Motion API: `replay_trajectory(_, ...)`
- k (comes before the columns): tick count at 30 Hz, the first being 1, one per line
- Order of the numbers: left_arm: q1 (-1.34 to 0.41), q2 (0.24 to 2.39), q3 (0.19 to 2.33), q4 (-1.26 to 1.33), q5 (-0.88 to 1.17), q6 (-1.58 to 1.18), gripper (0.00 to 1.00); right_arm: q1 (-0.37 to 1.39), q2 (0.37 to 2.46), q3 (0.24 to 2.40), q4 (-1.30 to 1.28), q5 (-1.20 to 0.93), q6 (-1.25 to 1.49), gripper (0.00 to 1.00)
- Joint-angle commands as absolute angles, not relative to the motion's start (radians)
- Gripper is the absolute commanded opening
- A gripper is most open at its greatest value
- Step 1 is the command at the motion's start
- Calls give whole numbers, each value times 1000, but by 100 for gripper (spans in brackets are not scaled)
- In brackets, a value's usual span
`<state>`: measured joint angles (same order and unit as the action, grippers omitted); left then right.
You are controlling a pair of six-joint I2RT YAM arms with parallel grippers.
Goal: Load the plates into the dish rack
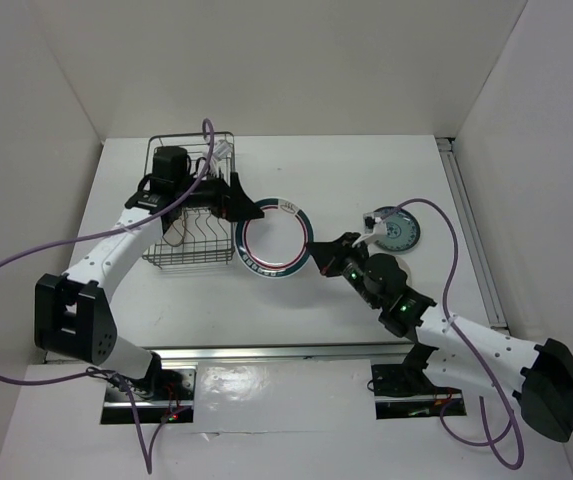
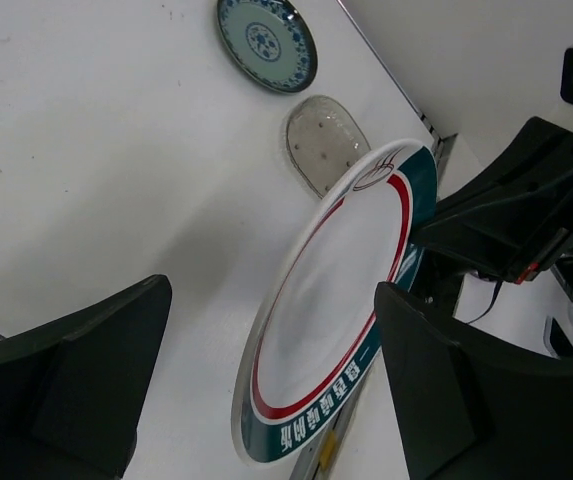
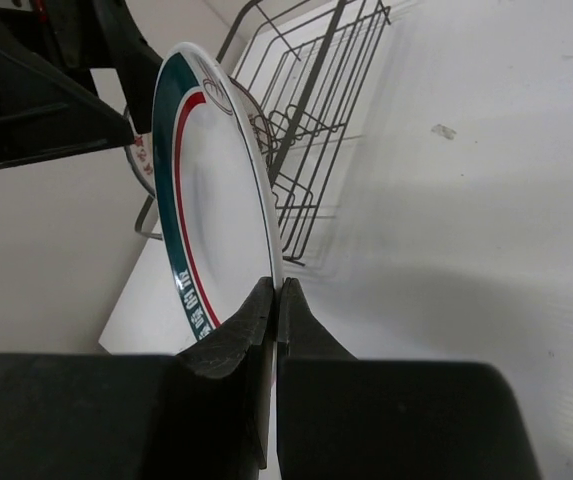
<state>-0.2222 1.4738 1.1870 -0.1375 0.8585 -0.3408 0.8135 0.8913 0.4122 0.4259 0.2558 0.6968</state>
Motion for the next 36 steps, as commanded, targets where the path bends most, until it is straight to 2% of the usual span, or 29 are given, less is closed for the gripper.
replay_trajectory(1, -227, 1474, 1233, -115, 936, -298, 95, 811, 887, 494, 575, 233, 663, 0)
replay_trajectory(3, -227, 1483, 1233, -115, 960, -298, 86, 811, 887, 503, 575, 233, 653, 0)
replay_trajectory(4, -227, 1492, 1233, -115, 960, -298, 69, 802, 887, 512, 575, 233, 644, 0)
replay_trajectory(5, -227, 1493, 1233, -115, 975, -288, 58, 802, 887, 523, 560, 233, 644, 0)
replay_trajectory(8, -227, 1493, 1244, -124, 965, -288, 12, 793, 887, 523, 551, 233, 635, 0)
replay_trajectory(9, -227, 1493, 1244, -124, 956, -288, 4, 793, 887, 532, 551, 233, 635, 0)
replay_trajectory(10, -227, 1483, 1244, -124, 947, -288, 0, 793, 887, 532, 551, 233, 635, 0)
replay_trajectory(12, -227, 1465, 1244, -124, 930, -288, 0, 793, 887, 532, 541, 233, 635, 0)
replay_trajectory(14, -227, 1421, 1244, -124, 893, -288, 0, 784, 887, 522, 541, 233, 635, 66)
replay_trajectory(15, -227, 1402, 1244, -133, 846, -288, 0, 784, 887, 522, 529, 244, 646, 87)
replay_trajectory(16, -227, 1382, 1255, -173, 727, -279, 0, 784, 887, 531, 516, 253, 646, 100)
replay_trajectory(18, -227, 1303, 1275, -231, 524, -267, 0, 784, 887, 543, 462, 268, 635, 100)
replay_trajectory(19, -227, 1272, 1275, -257, 310, -240, 0, 784, 887, 554, 445, 268, 624, 100)
replay_trajectory(21, -227, 1171, 1275, -291, 90, -229, 0, 784, 887, 554, 407, 279, 624, 100)
replay_trajectory(22, -227, 1140, 1258, -291, -87, -229, 0, 784, 887, 554, 407, 279, 624, 100)
replay_trajectory(25, -227, 1065, 1244, -282, -321, -174, 0, 775, 887, 542, 396, 269, 624, 100)
replay_trajectory(28, -227, 1065, 1212, -236, -455, -147, 0, 775, 887, 532, 385, 259, 624, 100)
replay_trajectory(36, -227, 1197, 1218, -213, -603, -68, 0, 765, 928, 541, 351, 209, 594, 100)
